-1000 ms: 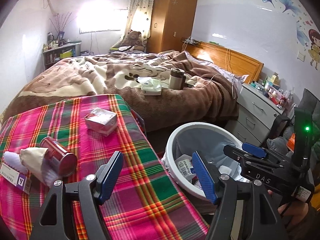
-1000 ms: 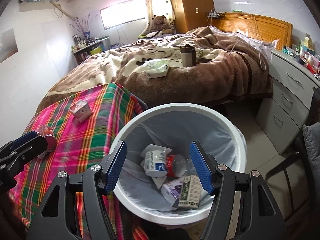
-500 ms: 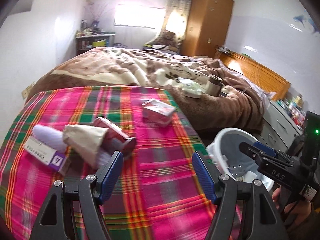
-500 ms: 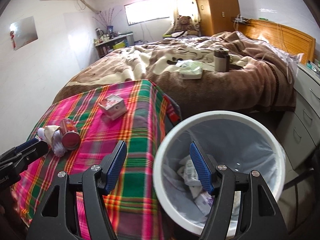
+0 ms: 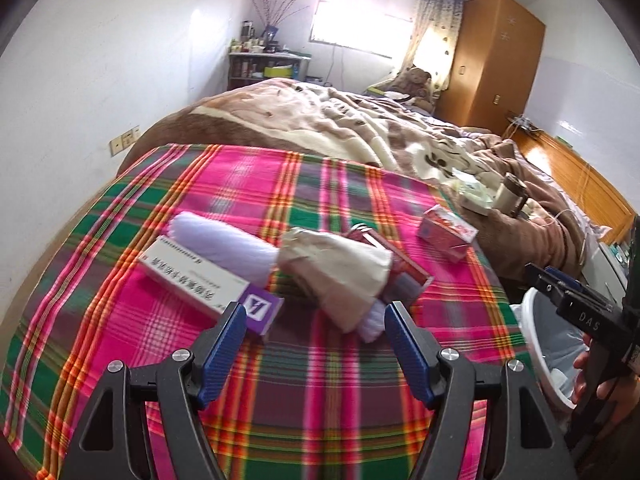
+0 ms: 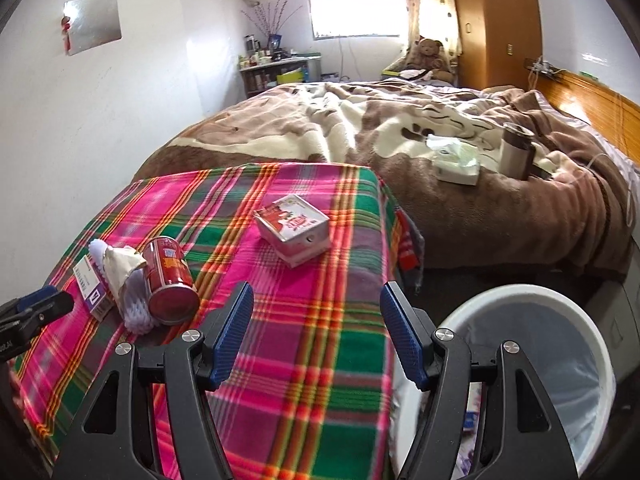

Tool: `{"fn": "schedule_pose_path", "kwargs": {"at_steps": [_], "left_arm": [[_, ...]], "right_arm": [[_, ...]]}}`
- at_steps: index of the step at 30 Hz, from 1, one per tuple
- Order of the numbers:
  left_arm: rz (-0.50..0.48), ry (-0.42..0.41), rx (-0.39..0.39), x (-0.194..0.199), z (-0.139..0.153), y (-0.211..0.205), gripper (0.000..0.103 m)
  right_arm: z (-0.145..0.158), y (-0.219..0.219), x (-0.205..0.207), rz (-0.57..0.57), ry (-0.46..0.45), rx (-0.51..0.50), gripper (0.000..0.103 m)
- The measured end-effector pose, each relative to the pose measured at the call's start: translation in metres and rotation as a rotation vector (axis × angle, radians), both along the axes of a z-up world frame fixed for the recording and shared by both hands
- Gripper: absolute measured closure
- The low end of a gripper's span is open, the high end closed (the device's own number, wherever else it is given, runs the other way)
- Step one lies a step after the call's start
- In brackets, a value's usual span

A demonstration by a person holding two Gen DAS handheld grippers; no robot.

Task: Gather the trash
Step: 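Move both tools back over the cloth toward the ointment box and milk carton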

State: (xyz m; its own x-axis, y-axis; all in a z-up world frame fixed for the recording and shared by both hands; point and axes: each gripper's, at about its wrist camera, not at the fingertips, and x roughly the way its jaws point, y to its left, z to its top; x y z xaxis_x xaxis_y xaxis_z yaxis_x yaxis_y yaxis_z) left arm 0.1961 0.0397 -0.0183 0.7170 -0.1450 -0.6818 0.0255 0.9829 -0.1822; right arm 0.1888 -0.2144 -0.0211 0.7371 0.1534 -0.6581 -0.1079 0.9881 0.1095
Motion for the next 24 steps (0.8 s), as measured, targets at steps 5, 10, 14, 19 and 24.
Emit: {"fn": "schedule_pose_path", "kwargs": {"at_steps": [5, 10, 14, 19, 24], "left_arm": [[0.064, 0.028, 0.000, 0.011, -0.011, 0.025, 0.032], [0.139, 0.066, -0.011, 0.025, -0.023, 0.048, 0.032], [0.195, 0.098, -0.031, 0.033, -0.032, 0.067, 0.031], [0.236, 0.135, -0.051, 0.045, -0.043, 0.080, 0.029], [0.231, 0.148, -0.075, 0.056, -0.046, 0.083, 0.029]], "right_arm": [[-0.008, 0.009, 0.025, 0.020, 0.018, -0.032, 0.036], [-0.016, 0.008, 0.051, 0.037, 0.041, -0.041, 0.031], [-0.019, 0.010, 0.067, 0.058, 0.046, -0.041, 0.031], [-0.024, 0.016, 0.088, 0.092, 0.065, -0.057, 0.030], [-0.026, 0.020, 0.098, 0.116, 0.077, -0.054, 0.029]]}}
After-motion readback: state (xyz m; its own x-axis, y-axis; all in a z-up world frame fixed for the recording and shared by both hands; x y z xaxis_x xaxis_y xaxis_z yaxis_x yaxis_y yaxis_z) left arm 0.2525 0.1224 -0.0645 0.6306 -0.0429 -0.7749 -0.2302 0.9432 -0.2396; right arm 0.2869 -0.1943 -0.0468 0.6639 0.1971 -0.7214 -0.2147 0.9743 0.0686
